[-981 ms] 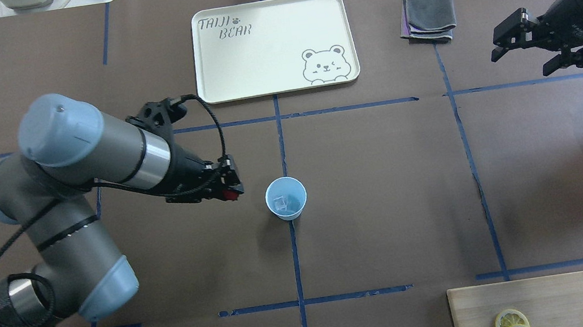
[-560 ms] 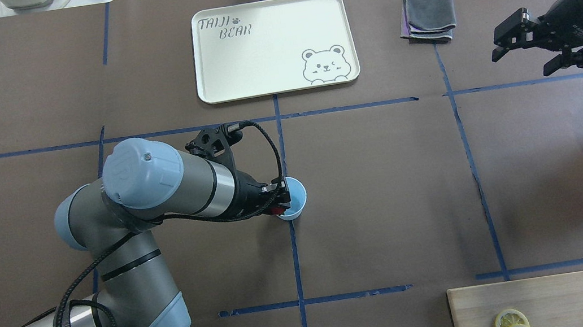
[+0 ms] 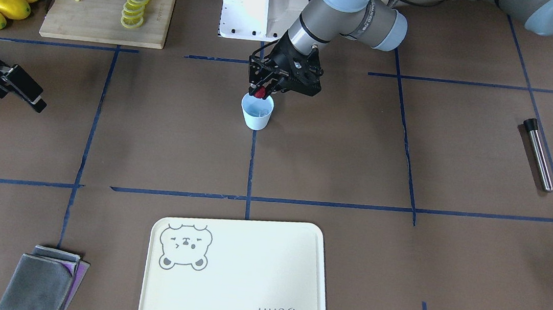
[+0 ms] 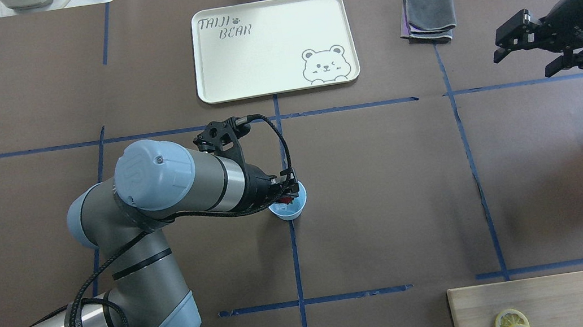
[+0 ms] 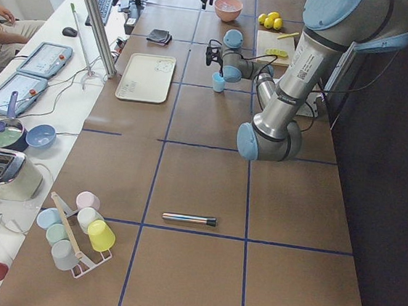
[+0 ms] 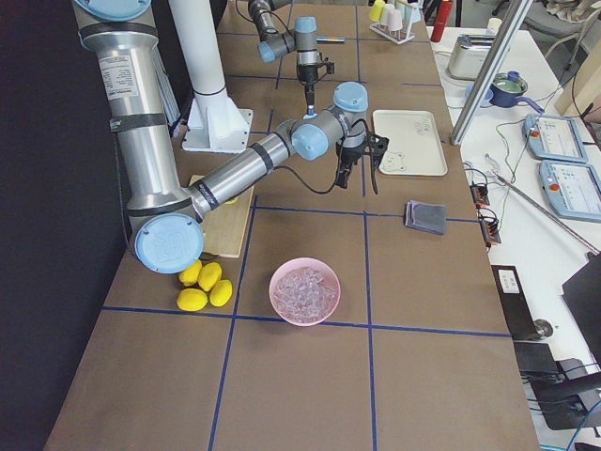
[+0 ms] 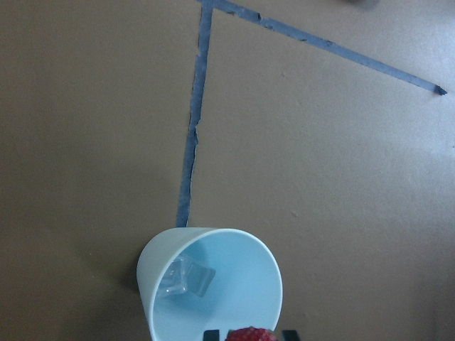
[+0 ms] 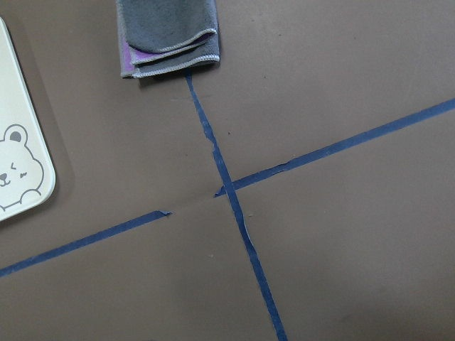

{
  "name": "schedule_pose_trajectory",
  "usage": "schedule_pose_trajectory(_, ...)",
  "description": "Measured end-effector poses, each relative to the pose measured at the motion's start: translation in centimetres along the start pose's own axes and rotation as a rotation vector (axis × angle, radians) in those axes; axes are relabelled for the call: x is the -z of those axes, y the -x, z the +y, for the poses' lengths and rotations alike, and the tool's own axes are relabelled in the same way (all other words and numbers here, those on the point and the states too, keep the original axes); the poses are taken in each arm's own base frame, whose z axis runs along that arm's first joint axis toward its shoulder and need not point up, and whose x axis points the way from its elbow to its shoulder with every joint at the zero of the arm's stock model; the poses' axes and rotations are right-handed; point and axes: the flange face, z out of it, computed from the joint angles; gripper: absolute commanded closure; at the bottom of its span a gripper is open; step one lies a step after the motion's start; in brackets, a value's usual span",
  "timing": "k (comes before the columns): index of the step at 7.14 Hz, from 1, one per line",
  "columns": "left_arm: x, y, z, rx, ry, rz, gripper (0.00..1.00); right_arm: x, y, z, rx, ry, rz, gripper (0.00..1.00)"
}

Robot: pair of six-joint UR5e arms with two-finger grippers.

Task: Mash ice and strawberries in cup
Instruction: 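Lower the strawberry into the blue cup and open the left gripper, then move the left gripper off the table edge and grasp the metal pestle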

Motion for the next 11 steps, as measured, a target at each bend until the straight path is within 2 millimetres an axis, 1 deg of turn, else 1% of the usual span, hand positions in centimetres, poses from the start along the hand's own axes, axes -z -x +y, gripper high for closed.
schedule_pose_trajectory(1,0.1,-0.1,-0.3,-0.004,-0.029,0.008,0.27,0.0,0.0,0.0,0.000,0.000,0.001,0.00)
schedule_pose_trajectory(2,0.0,0.0,-0.4,-0.005,-0.044,0.009,0.21,-0.1,0.0,0.0,0.000,0.000,0.001,0.00)
schedule_pose_trajectory(3,0.0,0.1,-0.5,-0.005,-0.050,0.006,0.18,-0.1,-0.1,-0.1,-0.001,0.001,0.002,0.00)
schedule_pose_trajectory(5,0.1,0.5,-0.6,-0.005,-0.054,0.003,0.18,-0.3,-0.2,-0.2,-0.004,0.002,0.006,0.00)
schedule_pose_trajectory(6,0.6,1.6,-1.0,-0.006,-0.060,-0.006,0.18,-0.3,-0.2,-0.2,-0.005,0.003,0.006,0.00)
schedule_pose_trajectory(7,1.7,4.1,-2.1,-0.036,-0.066,-0.031,0.18,-0.4,-0.3,-0.2,-0.006,0.004,0.007,0.00)
schedule_pose_trajectory(8,3.2,8.0,-4.3,-0.094,-0.064,-0.075,0.18,-0.5,-0.4,-0.2,-0.009,0.006,0.009,0.00)
schedule_pose_trajectory(9,5.3,13.9,-7.3,-0.150,-0.052,-0.140,0.18,-0.6,-0.7,-0.2,-0.012,0.007,0.013,0.00)
schedule_pose_trajectory(10,8.0,19.8,-9.5,-0.199,-0.035,-0.203,0.17,-0.7,-0.9,-0.2,-0.014,0.009,0.016,0.00)
schedule_pose_trajectory(11,11.3,25.7,-11.3,-0.249,-0.022,-0.260,0.17,-0.8,-1.0,-0.2,-0.015,0.010,0.018,0.00)
